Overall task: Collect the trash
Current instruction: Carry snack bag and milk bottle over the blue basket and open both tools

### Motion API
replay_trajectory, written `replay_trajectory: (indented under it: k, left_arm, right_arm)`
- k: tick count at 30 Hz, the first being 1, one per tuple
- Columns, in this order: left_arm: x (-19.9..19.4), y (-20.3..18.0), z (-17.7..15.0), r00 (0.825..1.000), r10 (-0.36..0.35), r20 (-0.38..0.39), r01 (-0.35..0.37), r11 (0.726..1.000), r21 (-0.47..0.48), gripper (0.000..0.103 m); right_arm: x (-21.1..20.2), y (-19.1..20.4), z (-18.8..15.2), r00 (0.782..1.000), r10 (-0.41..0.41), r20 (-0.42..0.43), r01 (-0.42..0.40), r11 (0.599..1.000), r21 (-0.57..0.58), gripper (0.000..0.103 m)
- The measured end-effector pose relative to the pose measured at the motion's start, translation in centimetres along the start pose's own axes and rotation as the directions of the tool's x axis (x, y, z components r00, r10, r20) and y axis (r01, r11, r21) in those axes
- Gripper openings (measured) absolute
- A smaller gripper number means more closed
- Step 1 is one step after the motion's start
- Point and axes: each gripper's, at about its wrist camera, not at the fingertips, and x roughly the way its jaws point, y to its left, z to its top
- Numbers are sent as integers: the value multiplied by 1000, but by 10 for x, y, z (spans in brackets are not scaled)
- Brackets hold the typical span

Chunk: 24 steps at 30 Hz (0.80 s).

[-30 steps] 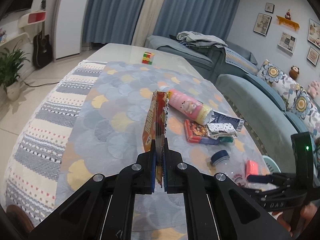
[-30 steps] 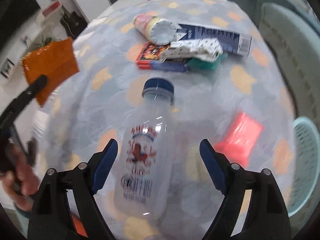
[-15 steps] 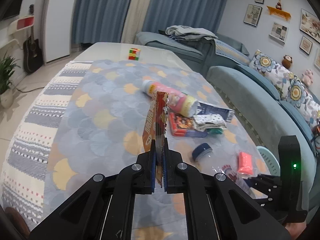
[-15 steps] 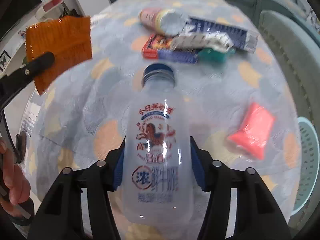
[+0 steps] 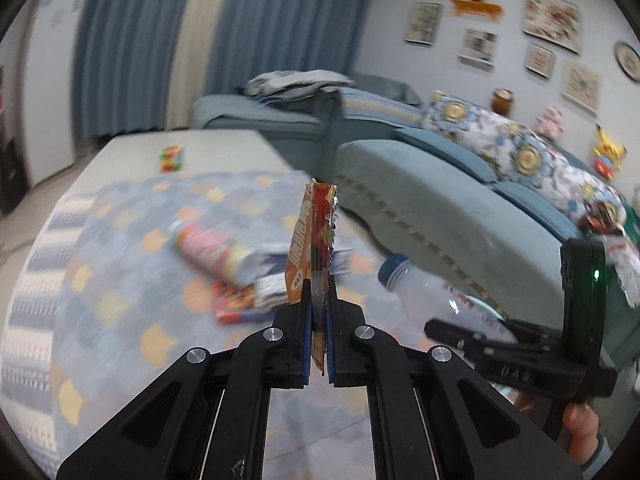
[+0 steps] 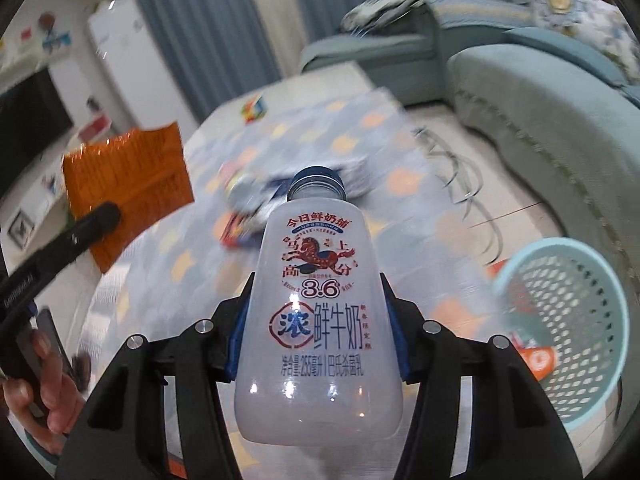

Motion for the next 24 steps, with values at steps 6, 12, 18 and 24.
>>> replay_trajectory:
  k: [6,12,18,24]
  left_arm:
    - [30,-75,22,995,-94,-23,96,989,114,3]
    - [79,-143,17,981,-159,-109,178,965,193,3]
    - [132,-181,-12,954,-182,-239,238,943,231,3]
    - [170,-204,-48,921,-180,-345,278,925,259,4]
  right_arm:
    - [-43,-67,11,985,-144,98,134,986,105,52]
    - [-60,-137,-5,968,-232,91,205,950,235,52]
    - [-54,-180,-30,946,-319,56,291,914,284,52]
    - [-36,-221,-59,948,-316,-24,302,879,370,52]
